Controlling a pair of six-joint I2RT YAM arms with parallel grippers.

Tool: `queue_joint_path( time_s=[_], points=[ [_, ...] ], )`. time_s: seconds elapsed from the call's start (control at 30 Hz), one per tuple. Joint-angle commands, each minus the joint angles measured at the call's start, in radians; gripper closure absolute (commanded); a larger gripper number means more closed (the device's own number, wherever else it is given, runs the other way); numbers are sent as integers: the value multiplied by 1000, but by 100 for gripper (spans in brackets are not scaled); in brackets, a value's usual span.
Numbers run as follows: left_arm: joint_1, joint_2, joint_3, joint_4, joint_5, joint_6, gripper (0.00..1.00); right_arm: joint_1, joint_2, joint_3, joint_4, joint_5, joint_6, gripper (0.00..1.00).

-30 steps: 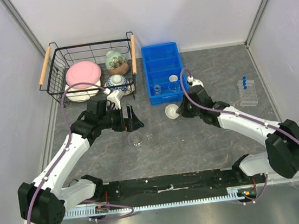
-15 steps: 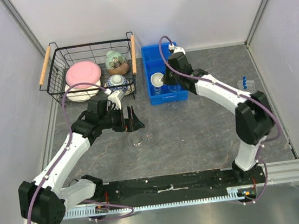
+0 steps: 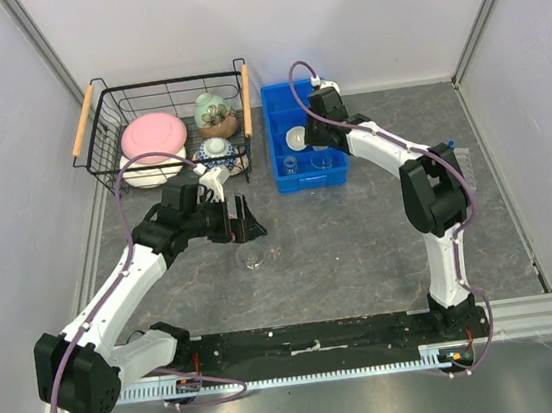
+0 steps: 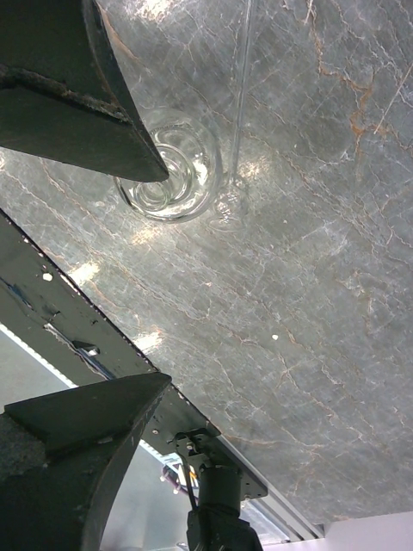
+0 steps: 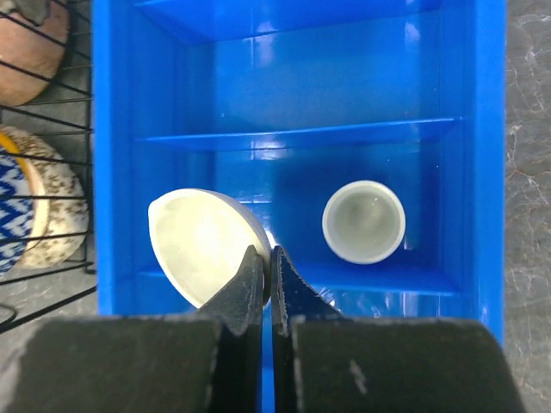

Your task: Organize the chemistry lab equipment

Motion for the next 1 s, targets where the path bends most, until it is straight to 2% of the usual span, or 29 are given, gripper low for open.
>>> queue_joint_path(
  time_s=[0.0,0.37,0.67,0.83,0.97],
  points=[
    [4,8,-5,34,37,15,2,-4,76,72,55,-32,-14,100],
    [4,25,-1,39,40,15,2,-7,211,153,56,-87,-11,100],
    [2,31,0,39,43,15,2,-18,243,172,38,-97,-11,99],
    [4,33,0,37,45,15,2,-16,242,178,32,-101,-14,81],
    [4,34,0,37,45,17,2,-16,232,180,24,-103,-17,77]
  ],
)
